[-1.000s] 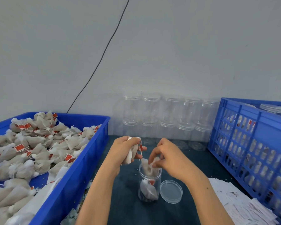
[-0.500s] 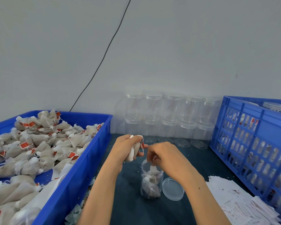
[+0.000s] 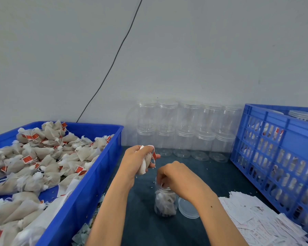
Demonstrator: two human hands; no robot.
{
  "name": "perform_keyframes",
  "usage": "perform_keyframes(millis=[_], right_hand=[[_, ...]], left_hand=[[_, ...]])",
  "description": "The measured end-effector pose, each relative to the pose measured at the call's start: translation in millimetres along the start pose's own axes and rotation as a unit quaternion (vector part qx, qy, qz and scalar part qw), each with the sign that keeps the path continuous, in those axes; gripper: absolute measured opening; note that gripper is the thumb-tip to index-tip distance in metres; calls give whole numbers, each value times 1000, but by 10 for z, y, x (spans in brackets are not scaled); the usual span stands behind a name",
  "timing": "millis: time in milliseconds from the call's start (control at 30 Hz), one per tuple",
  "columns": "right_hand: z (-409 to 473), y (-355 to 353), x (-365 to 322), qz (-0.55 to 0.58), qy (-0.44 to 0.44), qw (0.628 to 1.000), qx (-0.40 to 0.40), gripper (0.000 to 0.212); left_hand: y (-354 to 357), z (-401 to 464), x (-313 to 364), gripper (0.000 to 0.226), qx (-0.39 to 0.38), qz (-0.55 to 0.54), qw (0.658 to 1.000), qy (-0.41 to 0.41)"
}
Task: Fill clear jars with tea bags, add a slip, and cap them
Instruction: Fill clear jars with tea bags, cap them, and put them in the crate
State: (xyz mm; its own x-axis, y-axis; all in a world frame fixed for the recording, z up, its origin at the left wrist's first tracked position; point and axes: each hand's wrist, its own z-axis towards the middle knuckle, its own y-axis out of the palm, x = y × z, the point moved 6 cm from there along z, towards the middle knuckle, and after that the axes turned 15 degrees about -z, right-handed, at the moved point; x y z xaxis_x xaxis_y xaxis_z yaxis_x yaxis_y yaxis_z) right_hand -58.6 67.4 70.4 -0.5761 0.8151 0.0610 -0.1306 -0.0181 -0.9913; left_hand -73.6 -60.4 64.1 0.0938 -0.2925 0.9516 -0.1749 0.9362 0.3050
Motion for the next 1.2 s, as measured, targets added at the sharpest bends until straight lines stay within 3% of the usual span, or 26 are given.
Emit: perform_keyframes(millis=[167,300,600,767,867,1000,1067,1133,1200], right_hand=[[11,-84,-15,-78,-2,995,56,28],[-6,-124,4,-72,13,995,73,23],[-48,17,-79,-84,-7,996,-41,26],[-72,51,-39,-17,-2,996,-88,36],[-78,-89,91,86,33,996,-9,39],[-114,-322,346,165,81,965,188,12],[-118,-342,362,213,69,954,201,23],[-86,-296,284,254,32,954,159,32],[-67,-262,223,265,14,954,143,24]], left_hand=[[33,3,-13,17,-8,4,1000,-1],[50,3,-19,13,-6,9,1000,6],[101,-5,-47,27,6,30,1000,4],[103,-16,-67,29,9,25,1000,-10],[141,-45,-95,20,-8,-3,999,-34],[274,-101,-82,13,-77,-78,991,-75],[335,-121,-71,19,-109,-87,987,-82],[419,-153,-78,35,-144,-92,981,-93],[474,-179,-108,47,-163,-95,976,-110]])
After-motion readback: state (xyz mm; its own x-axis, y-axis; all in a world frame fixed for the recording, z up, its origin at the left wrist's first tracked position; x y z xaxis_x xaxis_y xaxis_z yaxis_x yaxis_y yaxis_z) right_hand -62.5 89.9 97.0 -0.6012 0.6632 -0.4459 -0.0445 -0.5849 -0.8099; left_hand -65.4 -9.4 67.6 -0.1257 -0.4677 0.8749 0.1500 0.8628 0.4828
